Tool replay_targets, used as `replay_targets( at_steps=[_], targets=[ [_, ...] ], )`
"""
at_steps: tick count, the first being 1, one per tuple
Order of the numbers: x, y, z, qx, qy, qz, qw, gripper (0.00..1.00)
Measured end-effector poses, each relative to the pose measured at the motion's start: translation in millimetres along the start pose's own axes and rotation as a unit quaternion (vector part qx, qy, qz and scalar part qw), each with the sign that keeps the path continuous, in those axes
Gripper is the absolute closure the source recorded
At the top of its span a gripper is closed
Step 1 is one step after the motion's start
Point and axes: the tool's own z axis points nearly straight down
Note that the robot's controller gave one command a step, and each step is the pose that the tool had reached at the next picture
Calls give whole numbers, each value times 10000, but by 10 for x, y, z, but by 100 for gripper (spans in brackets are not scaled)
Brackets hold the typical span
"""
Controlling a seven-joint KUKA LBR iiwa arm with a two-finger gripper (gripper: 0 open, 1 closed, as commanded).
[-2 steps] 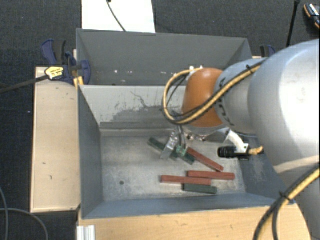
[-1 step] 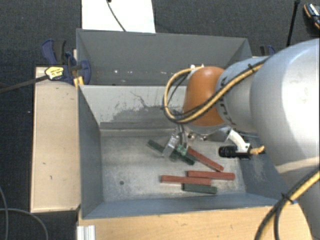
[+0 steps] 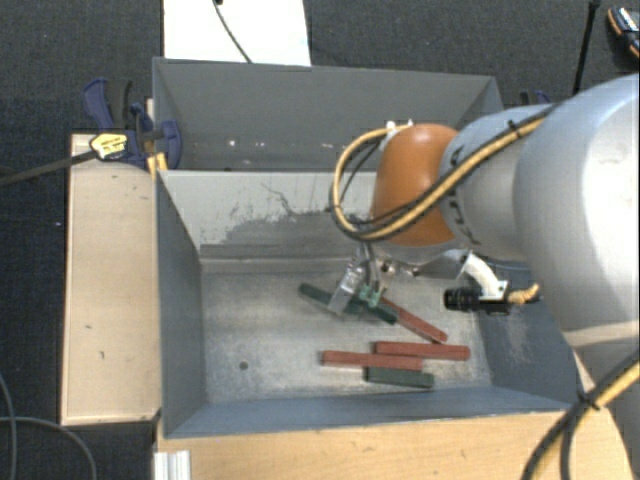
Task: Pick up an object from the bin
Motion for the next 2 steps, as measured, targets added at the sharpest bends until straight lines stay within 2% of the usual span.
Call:
replay_targets(
  at_steps=[2],
  targets=[
    [-18, 15, -356, -36, -36, -6, 10000, 100]
  ],
)
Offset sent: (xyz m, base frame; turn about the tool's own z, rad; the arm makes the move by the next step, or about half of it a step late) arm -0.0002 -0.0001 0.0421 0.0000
